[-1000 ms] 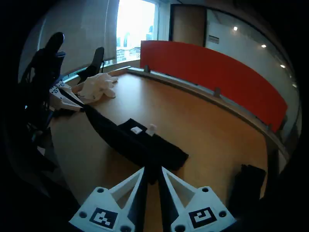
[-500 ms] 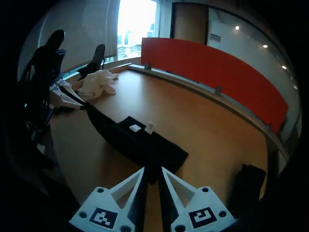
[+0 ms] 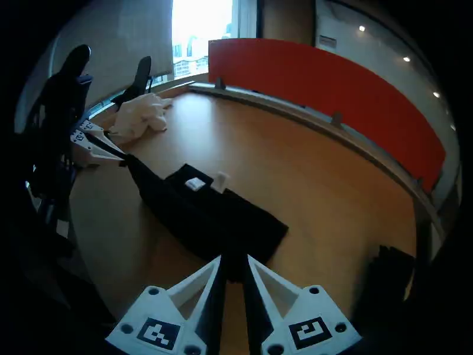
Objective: Fold towel
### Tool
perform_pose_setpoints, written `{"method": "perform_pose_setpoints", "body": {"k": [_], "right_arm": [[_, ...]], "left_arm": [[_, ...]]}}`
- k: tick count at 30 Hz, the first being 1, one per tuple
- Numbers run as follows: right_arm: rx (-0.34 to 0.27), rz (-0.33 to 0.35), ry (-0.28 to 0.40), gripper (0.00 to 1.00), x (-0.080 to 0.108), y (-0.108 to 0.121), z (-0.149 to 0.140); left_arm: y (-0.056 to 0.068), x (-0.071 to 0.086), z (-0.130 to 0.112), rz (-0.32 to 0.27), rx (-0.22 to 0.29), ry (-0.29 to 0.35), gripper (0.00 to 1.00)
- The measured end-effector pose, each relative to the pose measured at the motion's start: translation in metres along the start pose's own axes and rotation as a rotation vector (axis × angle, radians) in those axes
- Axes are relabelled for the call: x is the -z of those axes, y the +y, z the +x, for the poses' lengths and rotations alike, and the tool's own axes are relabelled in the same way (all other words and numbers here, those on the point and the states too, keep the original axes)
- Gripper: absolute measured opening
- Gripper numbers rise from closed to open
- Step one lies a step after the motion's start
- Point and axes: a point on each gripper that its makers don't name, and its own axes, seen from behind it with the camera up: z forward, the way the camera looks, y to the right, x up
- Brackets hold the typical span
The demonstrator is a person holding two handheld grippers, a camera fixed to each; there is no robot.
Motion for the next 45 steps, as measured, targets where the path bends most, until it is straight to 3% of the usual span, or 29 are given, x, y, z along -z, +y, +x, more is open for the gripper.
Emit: {"method": "perform_pose_setpoints", "body": {"k": [23, 45], "right_arm": [[-0.037, -0.001, -0.099, 0.17, -0.053, 0.020, -0.022], [-0.032, -0.020, -0.135, 0.19, -0.087, 0.030, -0.035]], "left_arm": [[-0.014, -0.059, -0.012, 0.004, -0.020, -0.057, 0.10], [-0.026, -0.098, -0.019, 0.041, -0.032, -0.080, 0.14]]}}
